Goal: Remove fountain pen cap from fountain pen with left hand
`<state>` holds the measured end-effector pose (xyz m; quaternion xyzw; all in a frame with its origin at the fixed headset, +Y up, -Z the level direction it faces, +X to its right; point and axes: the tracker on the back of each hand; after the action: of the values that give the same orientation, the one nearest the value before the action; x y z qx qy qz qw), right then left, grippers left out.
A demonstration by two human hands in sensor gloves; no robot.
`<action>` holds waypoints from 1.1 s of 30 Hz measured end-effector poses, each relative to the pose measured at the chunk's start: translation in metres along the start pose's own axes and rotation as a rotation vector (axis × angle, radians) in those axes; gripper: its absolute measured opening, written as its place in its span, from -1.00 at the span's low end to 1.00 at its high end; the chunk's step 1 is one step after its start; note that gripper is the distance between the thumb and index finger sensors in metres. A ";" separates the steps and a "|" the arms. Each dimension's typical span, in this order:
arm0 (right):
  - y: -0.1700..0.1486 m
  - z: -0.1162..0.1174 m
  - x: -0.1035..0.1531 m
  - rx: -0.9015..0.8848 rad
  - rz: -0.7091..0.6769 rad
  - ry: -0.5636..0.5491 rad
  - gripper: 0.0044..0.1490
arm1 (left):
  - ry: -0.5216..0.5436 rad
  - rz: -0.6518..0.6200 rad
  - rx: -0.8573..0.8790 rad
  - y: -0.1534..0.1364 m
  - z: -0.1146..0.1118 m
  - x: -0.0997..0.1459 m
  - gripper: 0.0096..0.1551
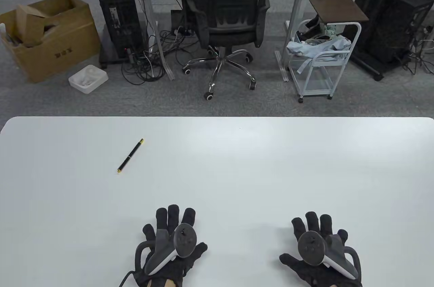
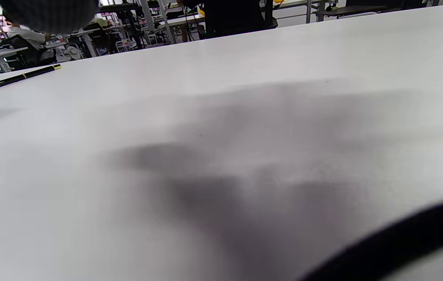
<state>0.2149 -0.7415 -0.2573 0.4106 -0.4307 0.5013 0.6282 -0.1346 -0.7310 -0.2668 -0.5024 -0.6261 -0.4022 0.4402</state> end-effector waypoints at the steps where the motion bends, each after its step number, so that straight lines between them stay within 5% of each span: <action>1: 0.000 0.000 0.000 0.000 -0.001 0.001 0.21 | 0.001 0.001 0.002 0.000 0.000 0.000 0.07; 20: 0.003 0.002 0.000 -0.004 -0.015 0.043 0.24 | 0.020 -0.058 -0.008 0.016 0.000 0.000 0.18; 26: 0.005 0.003 -0.002 -0.034 -0.039 0.040 0.23 | 0.120 -0.002 0.014 0.001 0.048 0.005 0.15; 33: -0.007 0.001 -0.003 -0.134 -0.055 0.037 0.21 | 0.278 0.198 -0.205 -0.058 0.121 -0.019 0.04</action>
<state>0.2211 -0.7448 -0.2601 0.3699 -0.4402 0.4614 0.6756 -0.2073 -0.6317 -0.3229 -0.5435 -0.4627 -0.4841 0.5062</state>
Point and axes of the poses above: the tracker on the back of each hand, its own y axis roughly to the thumb side, its own x axis roughly from the fingertips to the wrist, z = x × y, and after that the axes turned 2 degrees about -y, right-handed
